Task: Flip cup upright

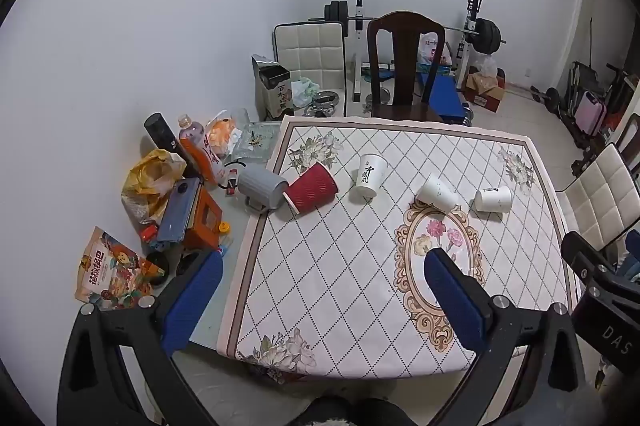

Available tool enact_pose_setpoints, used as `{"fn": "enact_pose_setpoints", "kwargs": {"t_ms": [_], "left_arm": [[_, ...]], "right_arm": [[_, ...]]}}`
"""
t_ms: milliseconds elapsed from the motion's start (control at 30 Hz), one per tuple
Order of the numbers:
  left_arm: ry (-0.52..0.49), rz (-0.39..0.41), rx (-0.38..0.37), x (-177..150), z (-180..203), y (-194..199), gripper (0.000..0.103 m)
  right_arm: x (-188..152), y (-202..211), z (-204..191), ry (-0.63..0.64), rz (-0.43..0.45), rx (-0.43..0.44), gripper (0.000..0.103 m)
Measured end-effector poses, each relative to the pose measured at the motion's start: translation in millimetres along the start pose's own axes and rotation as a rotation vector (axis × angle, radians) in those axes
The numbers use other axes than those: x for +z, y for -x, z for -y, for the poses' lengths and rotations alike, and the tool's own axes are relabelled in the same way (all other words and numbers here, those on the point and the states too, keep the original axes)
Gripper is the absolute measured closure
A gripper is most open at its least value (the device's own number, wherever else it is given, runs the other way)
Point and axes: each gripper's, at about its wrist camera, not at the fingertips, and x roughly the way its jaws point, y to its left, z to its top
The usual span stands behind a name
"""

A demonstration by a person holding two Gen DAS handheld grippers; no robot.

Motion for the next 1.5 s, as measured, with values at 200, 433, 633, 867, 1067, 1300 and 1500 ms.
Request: {"fn": "enact_pose_setpoints", "kwargs": {"t_ms": [200, 433, 633, 867, 1067, 1300, 1500], "left_arm": [[-0.004, -0.003, 0.005, -0.3, 1.1, 0.3, 0.0], [0.003, -0.001, -0.004, 0.0, 0.1, 0.9, 0.0], [-0.006, 0.004, -0.009, 7.7, 2.6, 12.4, 0.0], [-0.012, 0.006, -0.005, 5.1, 5.0, 11.5, 0.0], [-0.008, 0.008, -0.01, 7.9, 4.1, 11.6, 0.0], [-0.005, 0.009, -0.01, 6.8, 6.4, 13.3, 0.0], [-0.006, 0.011, -0.01, 4.5, 7.8, 13.8, 0.0]], "right_arm": [[-0.7, 1.3, 1.9, 0.002, -0.003, 0.0, 0.0], [-0.7, 3.3, 0.1, 0.0, -0.003, 0.002, 0.0], [-1.2, 5.7, 4.1, 0.0, -0.005, -0.001, 0.0], [-5.1, 12.3, 12.6, -0.007, -0.001, -0.007, 0.0], [-3.8, 13.2, 14.1, -0.007, -0.003, -0.01, 0.0], [-5.8, 13.3, 17.0, -0.009, -0.001, -0.008, 0.0], [-6.4, 13.5, 17.8, -0.011, 0.0, -0.008, 0.0]]}}
